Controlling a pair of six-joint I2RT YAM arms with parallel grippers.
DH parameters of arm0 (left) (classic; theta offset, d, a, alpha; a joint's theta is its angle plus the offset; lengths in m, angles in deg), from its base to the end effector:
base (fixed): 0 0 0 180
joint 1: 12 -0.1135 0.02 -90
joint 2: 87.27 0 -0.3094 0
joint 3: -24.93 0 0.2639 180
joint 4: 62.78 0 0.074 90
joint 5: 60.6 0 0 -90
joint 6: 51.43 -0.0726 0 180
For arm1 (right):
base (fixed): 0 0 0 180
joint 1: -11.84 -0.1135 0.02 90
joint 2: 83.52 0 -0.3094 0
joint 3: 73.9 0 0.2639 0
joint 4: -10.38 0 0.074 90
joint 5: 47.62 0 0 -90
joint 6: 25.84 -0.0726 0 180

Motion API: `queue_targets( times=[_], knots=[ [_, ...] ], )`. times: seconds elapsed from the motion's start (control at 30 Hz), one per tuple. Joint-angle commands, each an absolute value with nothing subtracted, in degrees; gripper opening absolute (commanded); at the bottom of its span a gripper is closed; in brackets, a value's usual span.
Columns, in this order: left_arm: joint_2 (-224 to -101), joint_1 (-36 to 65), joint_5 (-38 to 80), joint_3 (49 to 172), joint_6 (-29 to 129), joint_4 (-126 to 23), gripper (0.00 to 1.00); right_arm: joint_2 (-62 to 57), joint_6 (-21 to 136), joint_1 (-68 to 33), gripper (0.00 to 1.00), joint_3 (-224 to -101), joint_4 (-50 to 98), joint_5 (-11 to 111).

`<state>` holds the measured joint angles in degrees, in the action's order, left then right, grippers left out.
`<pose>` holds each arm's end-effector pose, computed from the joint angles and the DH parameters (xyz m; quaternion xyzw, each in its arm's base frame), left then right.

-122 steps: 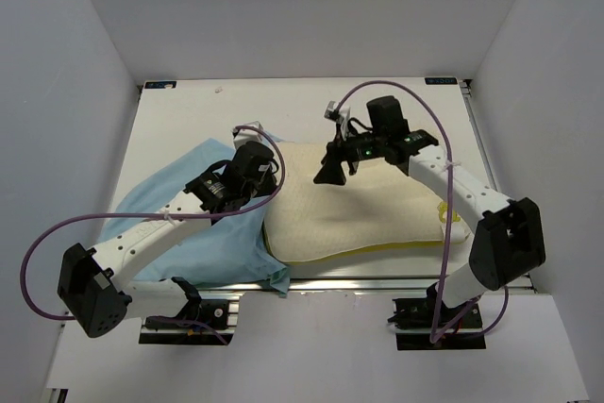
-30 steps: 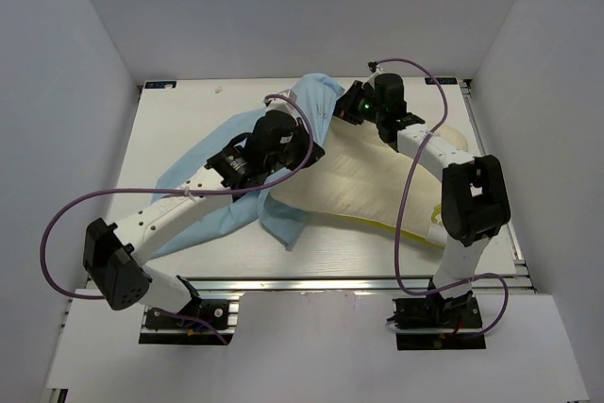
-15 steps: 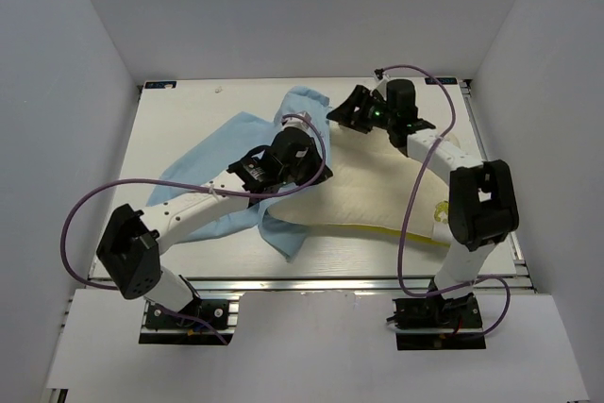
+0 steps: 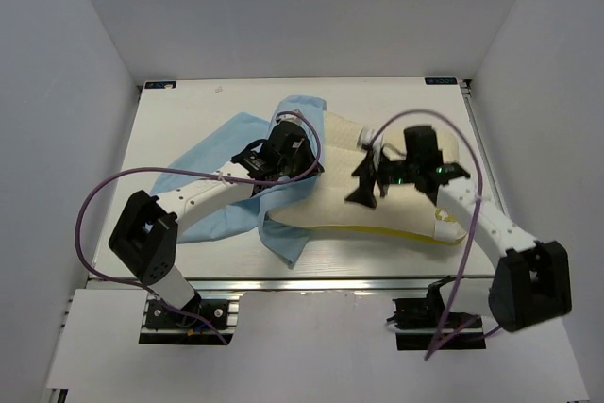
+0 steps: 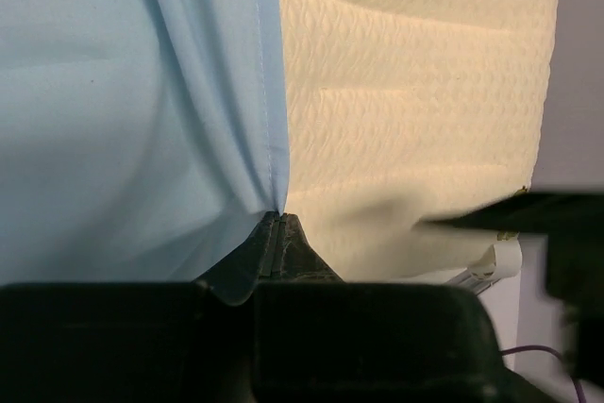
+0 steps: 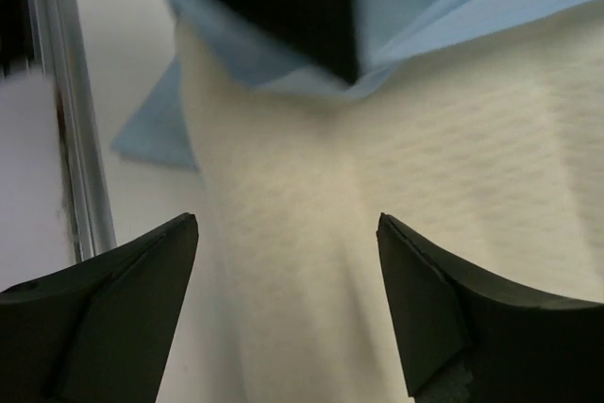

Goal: Put the pillow into the pillowcase

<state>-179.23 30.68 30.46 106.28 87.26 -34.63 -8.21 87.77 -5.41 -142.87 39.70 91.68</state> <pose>0.2981 -0.2731 0.2824 -0.0513 0.9002 -0.3035 0.3080 0.2725 0.1422 0.3129 -0.4607 0.6912 0.3475 0.4350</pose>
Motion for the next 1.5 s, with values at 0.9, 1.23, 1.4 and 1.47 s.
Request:
queue_targets(
  times=[0.9,1.23,1.4,1.47],
  knots=[
    [-149.9,43.2,52.1,99.1,81.4,-7.0,0.72,-10.0,106.2,-27.9,0.88,-126.4,21.6,60.0],
    [-151.0,56.9,69.6,85.8,90.0,-5.8,0.63,-8.5,103.1,-27.9,0.88,-128.2,23.3,60.2],
    [-154.9,57.9,78.3,87.0,90.3,-4.6,0.69,-8.1,102.3,-27.9,0.88,-128.3,23.4,60.6],
    [-156.8,58.0,80.2,87.8,88.9,-5.4,0.69,-7.9,102.0,-27.9,0.88,-128.4,23.4,60.7]
  ],
)
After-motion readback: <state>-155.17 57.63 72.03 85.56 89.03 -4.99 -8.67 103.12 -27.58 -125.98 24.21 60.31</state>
